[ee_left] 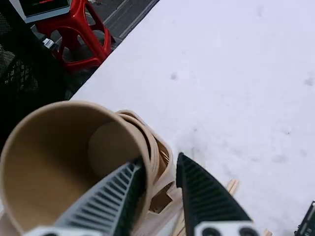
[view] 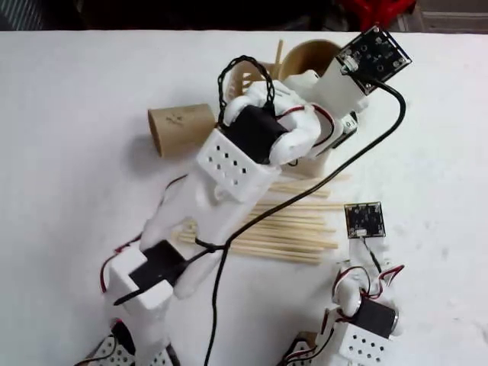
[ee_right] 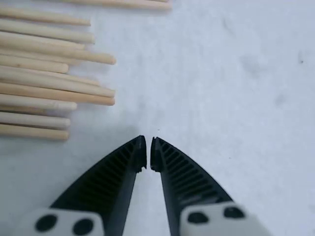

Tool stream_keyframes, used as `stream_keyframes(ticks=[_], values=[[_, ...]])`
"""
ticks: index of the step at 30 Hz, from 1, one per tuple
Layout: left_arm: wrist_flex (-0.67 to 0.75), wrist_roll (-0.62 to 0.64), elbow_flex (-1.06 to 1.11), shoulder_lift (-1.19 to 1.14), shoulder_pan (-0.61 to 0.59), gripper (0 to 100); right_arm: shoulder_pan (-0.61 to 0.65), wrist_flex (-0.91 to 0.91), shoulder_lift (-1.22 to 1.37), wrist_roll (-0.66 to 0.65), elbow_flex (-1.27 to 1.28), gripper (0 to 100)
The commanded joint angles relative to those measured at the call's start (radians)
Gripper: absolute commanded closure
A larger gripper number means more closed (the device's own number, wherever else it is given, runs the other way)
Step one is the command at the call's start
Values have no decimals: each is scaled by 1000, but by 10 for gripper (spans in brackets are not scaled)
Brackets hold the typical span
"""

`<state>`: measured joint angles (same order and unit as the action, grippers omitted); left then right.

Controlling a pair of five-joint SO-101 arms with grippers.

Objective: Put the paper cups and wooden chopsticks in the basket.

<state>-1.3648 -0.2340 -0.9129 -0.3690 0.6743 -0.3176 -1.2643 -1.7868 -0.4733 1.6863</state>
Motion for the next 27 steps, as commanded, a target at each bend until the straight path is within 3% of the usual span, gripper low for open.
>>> stream_keyframes(ticks=[1,11,15,20,27], values=[[57,-9,-41,13,-1,866,-7,-5,-10,-8,5,964],[80,-8,-132,16,-133,866,-7,-5,-10,-8,5,964],[2,-8,-238,12,-196,866,-5,-5,-10,-8,5,964],[-87,9,-287,5,-397,866,-7,-5,-10,-8,5,964],[-181,186,-178,-24,-727,862,-7,-5,-10,-8,5,964]])
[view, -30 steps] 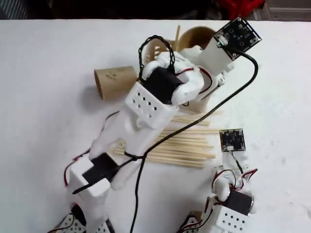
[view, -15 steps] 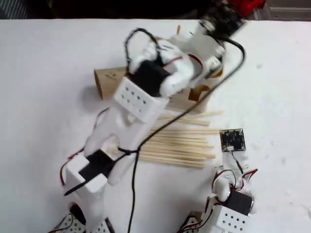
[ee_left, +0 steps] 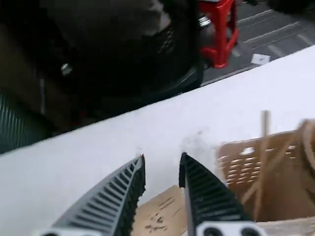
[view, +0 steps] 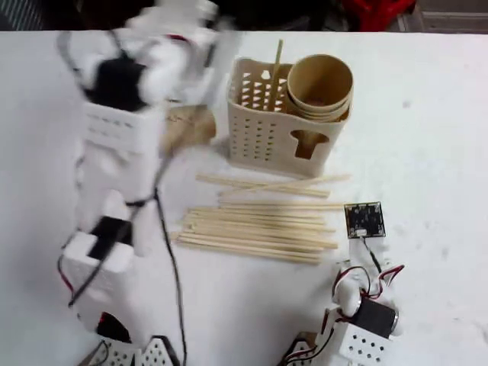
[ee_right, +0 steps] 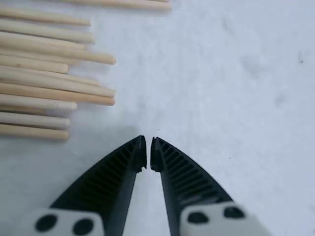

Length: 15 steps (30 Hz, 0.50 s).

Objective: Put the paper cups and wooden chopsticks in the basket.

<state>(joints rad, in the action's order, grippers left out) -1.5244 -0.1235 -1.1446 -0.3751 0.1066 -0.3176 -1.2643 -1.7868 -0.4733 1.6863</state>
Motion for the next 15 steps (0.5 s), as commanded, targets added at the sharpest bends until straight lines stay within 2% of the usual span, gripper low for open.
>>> stream_keyframes(ticks=[1,6,12,15], values=[[-21,84,91,-31,-188,861,-7,-5,-10,-8,5,964],[-12,133,195,-131,-259,861,-7,-5,-10,-8,5,964],[-21,293,183,-269,-268,858,-5,-5,-10,-8,5,964],[-18,351,183,-340,-263,814,-5,-5,-10,-8,5,964]])
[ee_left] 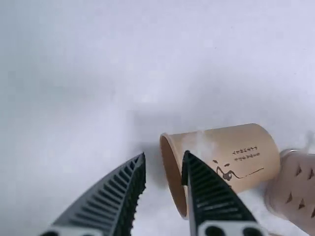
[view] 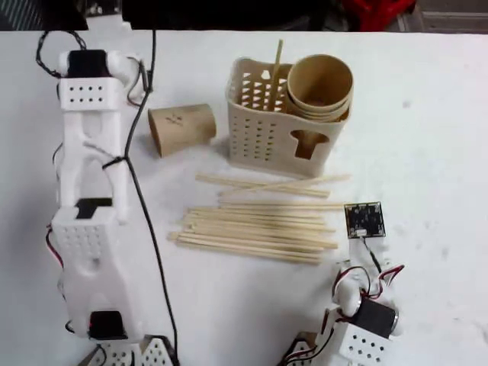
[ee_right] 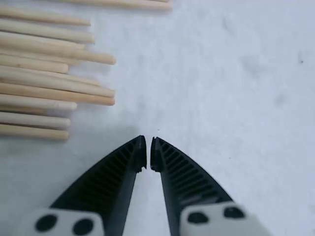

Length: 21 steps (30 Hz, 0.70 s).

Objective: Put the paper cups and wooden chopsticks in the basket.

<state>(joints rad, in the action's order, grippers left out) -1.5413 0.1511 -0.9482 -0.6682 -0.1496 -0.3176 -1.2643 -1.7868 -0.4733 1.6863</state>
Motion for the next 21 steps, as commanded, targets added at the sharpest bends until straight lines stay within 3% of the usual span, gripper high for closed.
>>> stream_keyframes(ticks=[1,12,21], values=[[3,92,-15,-71,-7,796,-5,-5,-10,-8,5,964],[15,110,-180,-280,35,775,-7,-5,-10,-8,5,964],[-176,129,-371,-300,124,775,-7,-5,-10,-8,5,964]])
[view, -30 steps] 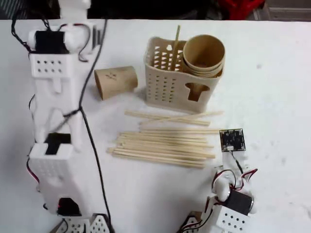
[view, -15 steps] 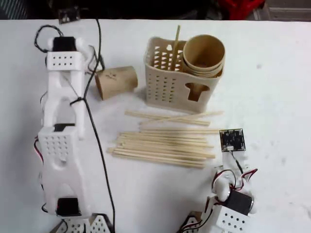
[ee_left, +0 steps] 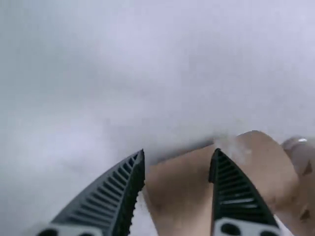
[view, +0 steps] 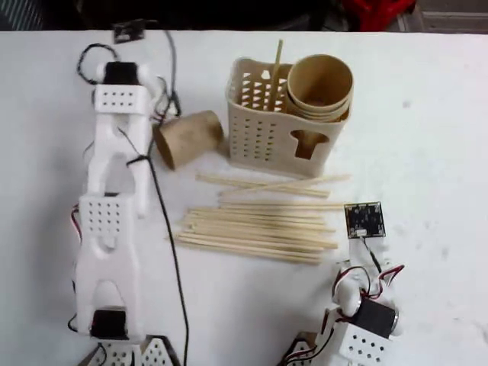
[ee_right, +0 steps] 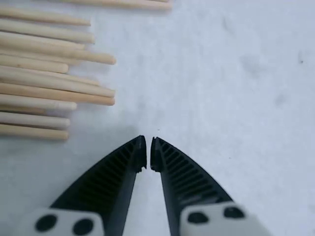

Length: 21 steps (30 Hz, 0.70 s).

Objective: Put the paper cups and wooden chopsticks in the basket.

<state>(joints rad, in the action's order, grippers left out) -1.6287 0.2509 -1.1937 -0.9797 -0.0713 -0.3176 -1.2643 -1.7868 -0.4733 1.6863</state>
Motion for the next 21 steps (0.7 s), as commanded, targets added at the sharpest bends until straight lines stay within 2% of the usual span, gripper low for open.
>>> stream_keyframes(ticks=[1,7,9,13,16,21], values=[[-109,49,-147,10,48,773,-7,-5,-10,-8,5,964],[-160,61,-333,22,-25,774,-7,-5,-10,-8,5,964],[-163,15,-358,22,-59,774,-7,-5,-10,-8,5,964],[-164,-379,-324,58,-91,775,-7,-5,-10,-8,5,964],[-164,-499,-176,150,-124,775,-5,-5,-10,-8,5,964],[-161,-766,256,435,-124,777,-5,-5,-10,-8,5,964]])
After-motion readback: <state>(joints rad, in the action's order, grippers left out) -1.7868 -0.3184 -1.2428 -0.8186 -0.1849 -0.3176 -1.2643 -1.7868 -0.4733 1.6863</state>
